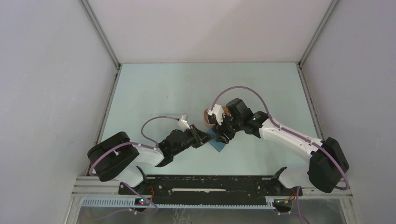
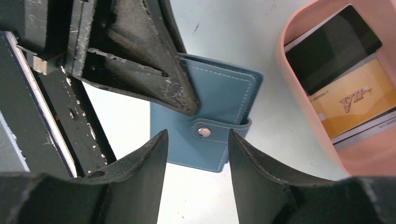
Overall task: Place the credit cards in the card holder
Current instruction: Open the card holder.
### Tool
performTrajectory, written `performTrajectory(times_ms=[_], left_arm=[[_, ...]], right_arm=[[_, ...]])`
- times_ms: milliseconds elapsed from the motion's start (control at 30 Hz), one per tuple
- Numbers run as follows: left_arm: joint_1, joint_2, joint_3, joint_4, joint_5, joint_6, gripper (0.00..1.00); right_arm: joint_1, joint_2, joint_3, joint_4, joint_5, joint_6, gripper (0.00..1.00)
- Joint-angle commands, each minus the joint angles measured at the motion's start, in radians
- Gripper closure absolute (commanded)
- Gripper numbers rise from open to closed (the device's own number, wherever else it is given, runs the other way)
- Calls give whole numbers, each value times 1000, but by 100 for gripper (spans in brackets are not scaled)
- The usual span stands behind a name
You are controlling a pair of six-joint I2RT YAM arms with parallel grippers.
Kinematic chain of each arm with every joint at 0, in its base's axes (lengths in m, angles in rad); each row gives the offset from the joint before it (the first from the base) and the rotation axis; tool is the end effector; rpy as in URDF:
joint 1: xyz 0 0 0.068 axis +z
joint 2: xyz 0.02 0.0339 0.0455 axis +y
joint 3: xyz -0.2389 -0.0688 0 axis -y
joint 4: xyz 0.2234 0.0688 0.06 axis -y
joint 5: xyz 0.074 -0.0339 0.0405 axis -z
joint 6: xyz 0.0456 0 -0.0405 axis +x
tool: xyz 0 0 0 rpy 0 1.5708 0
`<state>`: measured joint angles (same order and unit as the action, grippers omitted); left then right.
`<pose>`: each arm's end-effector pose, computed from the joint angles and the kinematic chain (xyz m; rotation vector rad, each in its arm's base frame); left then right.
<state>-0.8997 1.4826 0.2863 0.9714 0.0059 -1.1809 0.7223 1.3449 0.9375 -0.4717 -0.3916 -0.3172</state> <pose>0.1572 -0.1984 0.1388 -0.2842 2.0424 -1.4208 0.1907 0.1912 0.2235 -1.3762 2.0505 0.6571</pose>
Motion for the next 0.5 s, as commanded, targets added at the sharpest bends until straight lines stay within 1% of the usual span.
performTrajectory(times_ms=[0,267,467], left_arm=[[-8,-43,55,-49,-50,-5,100],[-9,-77,64,-69,-37,-1,100],[-10,-98,70,-83,-14,0,100]], right_arm=[[36,17,15,31,24,27,42],[67,76,24,39,122,31,44],[83,106,26,56,188,34,48]])
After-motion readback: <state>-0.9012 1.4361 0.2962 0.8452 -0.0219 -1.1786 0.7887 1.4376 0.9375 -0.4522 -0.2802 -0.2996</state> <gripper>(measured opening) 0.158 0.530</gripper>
